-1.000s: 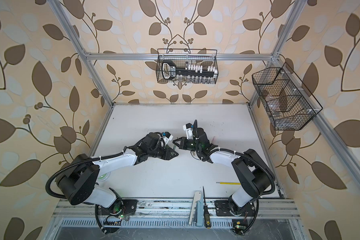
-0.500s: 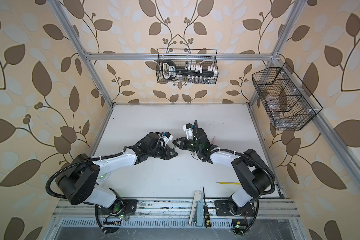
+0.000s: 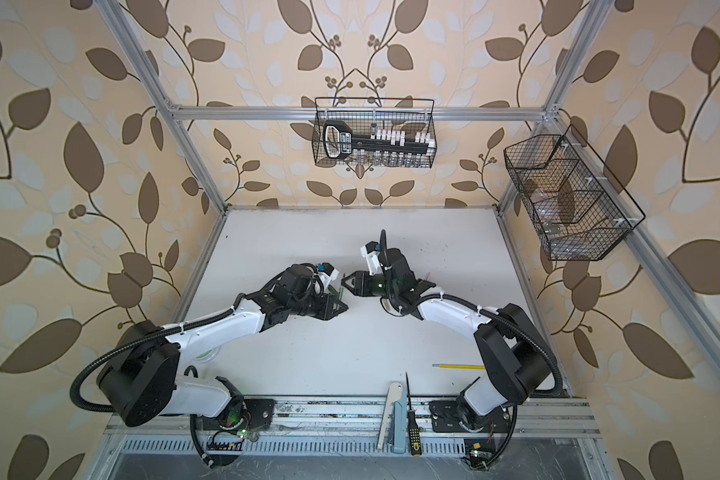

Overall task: Insert the pens into the pen caps
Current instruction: 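Move the open right gripper down over the green cap on the table, then close the right gripper on the green cap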

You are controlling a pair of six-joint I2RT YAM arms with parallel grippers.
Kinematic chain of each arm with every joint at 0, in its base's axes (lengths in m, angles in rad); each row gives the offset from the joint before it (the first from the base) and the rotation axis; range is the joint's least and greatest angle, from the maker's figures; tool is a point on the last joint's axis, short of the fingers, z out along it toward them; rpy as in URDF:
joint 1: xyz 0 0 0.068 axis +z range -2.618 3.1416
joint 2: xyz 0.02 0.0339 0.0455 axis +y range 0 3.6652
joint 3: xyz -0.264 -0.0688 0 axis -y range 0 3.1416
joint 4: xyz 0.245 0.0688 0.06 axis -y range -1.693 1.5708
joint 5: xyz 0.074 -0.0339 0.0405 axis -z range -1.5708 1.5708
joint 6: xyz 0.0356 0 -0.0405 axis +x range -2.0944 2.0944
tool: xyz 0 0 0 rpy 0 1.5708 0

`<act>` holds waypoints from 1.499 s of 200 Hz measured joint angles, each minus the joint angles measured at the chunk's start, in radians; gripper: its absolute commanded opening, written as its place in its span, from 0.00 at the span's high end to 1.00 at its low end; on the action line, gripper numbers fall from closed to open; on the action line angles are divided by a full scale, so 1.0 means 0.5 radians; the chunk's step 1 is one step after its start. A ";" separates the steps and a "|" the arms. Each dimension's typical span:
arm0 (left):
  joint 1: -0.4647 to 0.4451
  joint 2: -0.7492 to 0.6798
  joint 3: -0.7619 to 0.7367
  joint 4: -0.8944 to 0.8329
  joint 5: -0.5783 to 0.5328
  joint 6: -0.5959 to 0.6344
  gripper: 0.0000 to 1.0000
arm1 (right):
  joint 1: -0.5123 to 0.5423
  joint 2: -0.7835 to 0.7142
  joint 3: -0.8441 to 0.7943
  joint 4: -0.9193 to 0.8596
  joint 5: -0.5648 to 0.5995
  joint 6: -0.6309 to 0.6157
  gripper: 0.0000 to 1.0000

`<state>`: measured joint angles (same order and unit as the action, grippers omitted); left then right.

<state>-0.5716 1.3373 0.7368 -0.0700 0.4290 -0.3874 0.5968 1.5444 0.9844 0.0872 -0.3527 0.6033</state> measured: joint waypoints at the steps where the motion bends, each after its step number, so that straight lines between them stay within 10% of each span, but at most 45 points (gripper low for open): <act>1: 0.002 -0.008 -0.002 -0.004 -0.004 0.000 1.00 | 0.000 0.000 0.011 -0.013 0.004 -0.008 0.46; 131: 0.069 -1.135 -0.242 -0.665 -0.663 -0.042 1.00 | 0.198 1.380 1.780 -1.664 0.298 -0.918 0.43; 300: 0.069 -1.215 -0.332 -0.585 -0.497 -0.053 1.00 | 0.306 1.797 2.246 -2.004 0.671 -1.019 0.57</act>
<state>-0.5369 0.7296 0.5709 -0.3626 0.1806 -0.4137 0.7498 2.4428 2.1075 -0.9150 -0.0170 0.0940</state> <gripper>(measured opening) 0.120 0.471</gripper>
